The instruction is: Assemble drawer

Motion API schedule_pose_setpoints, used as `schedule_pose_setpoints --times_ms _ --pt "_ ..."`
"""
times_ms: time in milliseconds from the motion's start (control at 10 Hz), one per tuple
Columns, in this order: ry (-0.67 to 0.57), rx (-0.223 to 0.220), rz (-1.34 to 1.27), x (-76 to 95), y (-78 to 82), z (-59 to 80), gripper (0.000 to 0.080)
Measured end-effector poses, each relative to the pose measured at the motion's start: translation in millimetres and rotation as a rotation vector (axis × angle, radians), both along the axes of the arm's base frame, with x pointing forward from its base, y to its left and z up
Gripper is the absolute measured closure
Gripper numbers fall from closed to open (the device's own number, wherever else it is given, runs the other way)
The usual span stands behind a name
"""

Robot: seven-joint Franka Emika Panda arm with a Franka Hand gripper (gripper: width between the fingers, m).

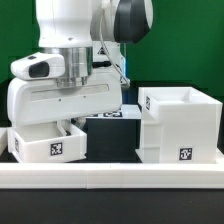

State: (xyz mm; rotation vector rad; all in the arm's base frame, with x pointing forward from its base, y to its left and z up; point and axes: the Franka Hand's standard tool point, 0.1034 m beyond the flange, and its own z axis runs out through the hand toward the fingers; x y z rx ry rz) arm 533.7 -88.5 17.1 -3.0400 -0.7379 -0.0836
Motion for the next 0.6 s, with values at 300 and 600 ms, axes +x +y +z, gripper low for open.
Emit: schedule_pose_setpoints --times_ms 300,600 --pt "0.004 0.000 0.000 -1.2 0.0 -2.2 0.0758" --pt "0.000 -0.032 0.317 1.1 7.1 1.8 0.0758"
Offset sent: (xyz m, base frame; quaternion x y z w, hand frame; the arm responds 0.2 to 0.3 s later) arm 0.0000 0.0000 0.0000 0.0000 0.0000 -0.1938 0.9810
